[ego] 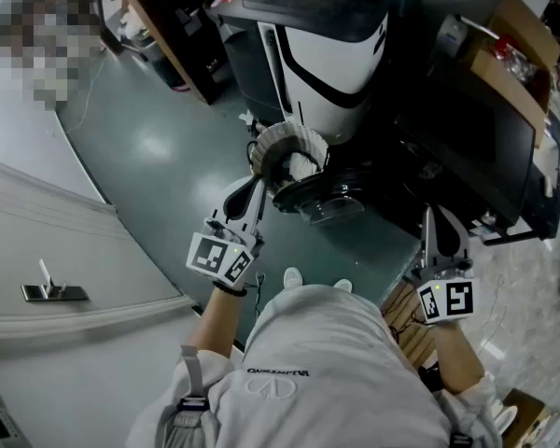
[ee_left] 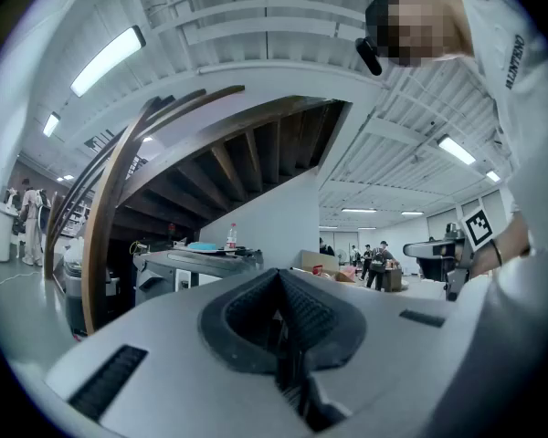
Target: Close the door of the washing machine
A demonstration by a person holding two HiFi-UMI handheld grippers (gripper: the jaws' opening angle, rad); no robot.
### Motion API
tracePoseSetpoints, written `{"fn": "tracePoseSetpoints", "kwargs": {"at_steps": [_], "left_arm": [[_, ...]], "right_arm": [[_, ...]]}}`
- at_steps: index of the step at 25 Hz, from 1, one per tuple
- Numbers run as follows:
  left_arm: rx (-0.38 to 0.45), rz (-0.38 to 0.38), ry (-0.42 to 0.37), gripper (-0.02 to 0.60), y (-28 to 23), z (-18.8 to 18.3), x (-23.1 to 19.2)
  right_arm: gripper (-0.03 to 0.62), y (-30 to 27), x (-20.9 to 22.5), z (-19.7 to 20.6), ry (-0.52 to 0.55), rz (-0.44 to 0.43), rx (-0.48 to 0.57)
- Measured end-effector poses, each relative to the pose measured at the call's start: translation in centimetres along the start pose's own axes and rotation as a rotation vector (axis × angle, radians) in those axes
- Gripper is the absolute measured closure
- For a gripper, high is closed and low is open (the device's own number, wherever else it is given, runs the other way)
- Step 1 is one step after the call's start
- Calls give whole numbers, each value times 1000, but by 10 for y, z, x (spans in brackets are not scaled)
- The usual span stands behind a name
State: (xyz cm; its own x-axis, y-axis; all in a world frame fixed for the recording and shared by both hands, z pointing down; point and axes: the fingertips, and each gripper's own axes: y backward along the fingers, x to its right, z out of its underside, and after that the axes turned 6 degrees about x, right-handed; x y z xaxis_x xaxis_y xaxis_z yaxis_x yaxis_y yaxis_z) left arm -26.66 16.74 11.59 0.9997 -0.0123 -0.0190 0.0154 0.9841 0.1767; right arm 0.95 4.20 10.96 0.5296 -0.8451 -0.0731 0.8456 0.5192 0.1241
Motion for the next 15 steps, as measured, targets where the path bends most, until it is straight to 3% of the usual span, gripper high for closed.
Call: {"fn": "tracePoseSetpoints", "kwargs": {"at_steps": [6,15], "left_arm": [[-18,-28,-3,584,1,9,10],[-56,-113,32,584,27,36,6]], "right_arm": [[583,1,7,3,-47,-46,-5],[583,-34,-17,10,-66,-226,-80]]}}
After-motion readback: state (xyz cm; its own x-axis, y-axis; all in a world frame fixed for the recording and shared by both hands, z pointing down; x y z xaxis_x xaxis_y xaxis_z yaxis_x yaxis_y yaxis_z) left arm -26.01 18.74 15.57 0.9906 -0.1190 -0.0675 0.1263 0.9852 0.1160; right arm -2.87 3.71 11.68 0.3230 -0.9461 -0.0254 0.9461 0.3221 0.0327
